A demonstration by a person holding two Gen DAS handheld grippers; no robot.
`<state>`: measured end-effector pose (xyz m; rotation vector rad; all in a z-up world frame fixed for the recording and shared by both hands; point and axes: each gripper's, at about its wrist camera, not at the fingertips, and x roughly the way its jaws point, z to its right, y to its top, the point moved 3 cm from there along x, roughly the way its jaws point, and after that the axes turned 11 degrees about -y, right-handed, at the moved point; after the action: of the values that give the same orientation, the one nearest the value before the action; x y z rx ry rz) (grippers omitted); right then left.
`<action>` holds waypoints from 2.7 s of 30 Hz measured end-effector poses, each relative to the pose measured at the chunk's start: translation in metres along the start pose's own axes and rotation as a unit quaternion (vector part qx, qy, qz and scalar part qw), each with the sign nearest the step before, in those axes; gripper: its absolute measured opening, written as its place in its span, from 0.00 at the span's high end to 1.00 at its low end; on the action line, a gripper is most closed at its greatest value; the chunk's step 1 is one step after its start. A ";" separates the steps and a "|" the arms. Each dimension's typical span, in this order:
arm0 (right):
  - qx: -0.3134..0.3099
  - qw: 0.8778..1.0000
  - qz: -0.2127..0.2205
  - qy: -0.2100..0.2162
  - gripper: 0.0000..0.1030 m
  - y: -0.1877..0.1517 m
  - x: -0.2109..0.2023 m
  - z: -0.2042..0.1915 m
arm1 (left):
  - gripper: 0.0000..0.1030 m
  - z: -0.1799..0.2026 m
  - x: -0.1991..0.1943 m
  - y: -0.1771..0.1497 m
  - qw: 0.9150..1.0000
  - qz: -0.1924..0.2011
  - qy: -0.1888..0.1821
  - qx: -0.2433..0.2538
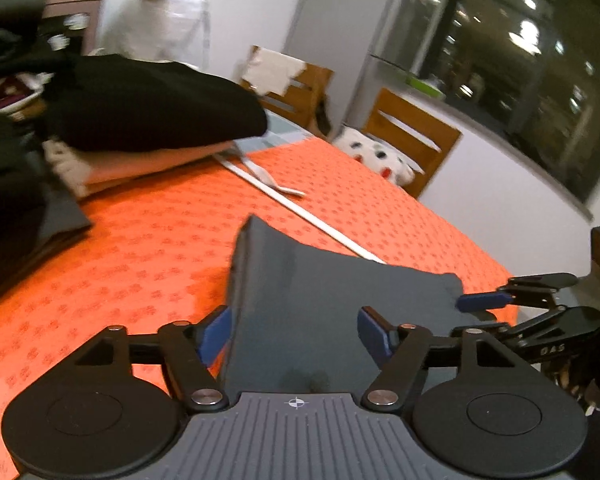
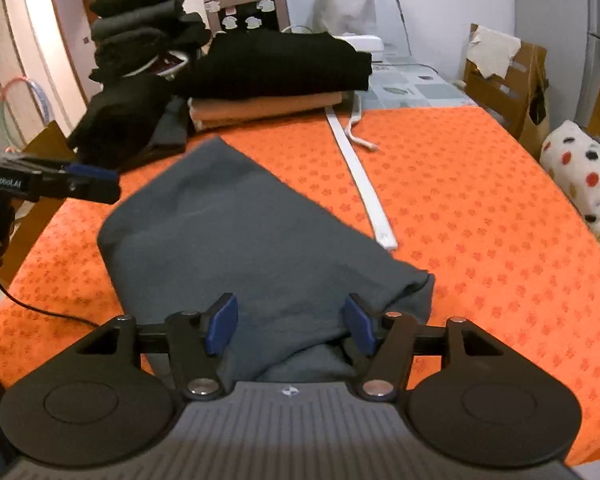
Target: Fold clothes
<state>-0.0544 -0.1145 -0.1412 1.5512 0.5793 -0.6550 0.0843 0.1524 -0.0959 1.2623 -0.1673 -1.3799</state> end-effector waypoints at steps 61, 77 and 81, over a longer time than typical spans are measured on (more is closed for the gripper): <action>0.017 0.862 -0.189 0.471 0.56 0.112 0.148 0.059 | 0.28 0.103 0.083 -0.026 0.894 0.221 0.087 -0.380; 0.162 0.895 0.004 0.415 0.56 0.257 0.078 0.137 | 0.28 0.075 0.092 0.173 0.949 0.229 -0.041 -0.212; 0.159 0.905 0.039 0.392 0.56 0.302 0.088 0.138 | 0.28 0.048 0.100 0.219 0.955 0.225 -0.049 -0.185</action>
<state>0.2106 -0.2774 0.0044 2.1381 1.0323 -0.0233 0.2144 -0.0162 0.0262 0.7816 -0.2364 -1.0166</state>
